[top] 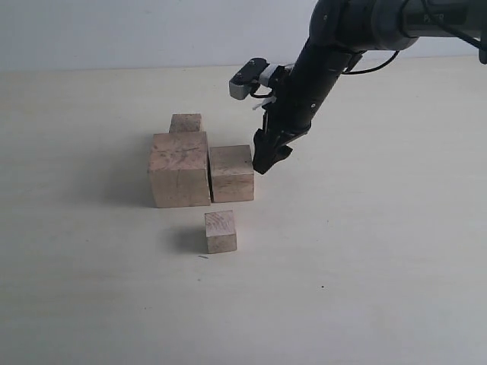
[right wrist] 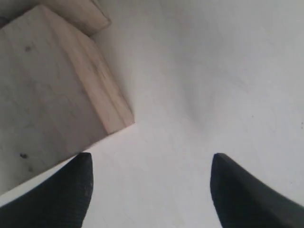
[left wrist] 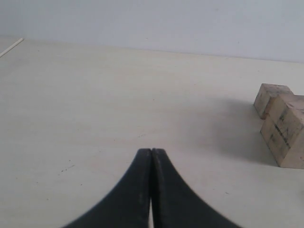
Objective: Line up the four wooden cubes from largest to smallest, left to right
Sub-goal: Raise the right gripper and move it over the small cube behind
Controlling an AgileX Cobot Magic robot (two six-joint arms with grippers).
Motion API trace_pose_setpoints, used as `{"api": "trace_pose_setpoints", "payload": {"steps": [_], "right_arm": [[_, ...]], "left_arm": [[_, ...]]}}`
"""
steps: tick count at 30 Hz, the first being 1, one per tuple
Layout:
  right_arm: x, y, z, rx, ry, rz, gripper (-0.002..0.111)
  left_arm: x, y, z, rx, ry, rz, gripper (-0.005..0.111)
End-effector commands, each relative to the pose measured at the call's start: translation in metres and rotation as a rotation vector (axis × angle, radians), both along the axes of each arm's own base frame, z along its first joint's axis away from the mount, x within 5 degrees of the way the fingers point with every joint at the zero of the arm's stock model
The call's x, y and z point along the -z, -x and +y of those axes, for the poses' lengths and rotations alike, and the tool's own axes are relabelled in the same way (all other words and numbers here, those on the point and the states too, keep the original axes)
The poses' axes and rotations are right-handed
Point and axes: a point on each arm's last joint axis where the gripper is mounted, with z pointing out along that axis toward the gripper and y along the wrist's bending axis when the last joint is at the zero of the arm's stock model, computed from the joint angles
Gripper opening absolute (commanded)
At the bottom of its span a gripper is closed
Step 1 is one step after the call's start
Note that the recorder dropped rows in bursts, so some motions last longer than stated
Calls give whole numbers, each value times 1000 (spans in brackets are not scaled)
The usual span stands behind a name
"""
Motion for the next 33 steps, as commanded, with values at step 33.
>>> {"api": "trace_pose_setpoints", "payload": {"steps": [33], "right_arm": [[-114, 2, 12, 526, -194, -41, 62]], "left_arm": [[0, 0, 0, 7, 6, -16, 0]]}}
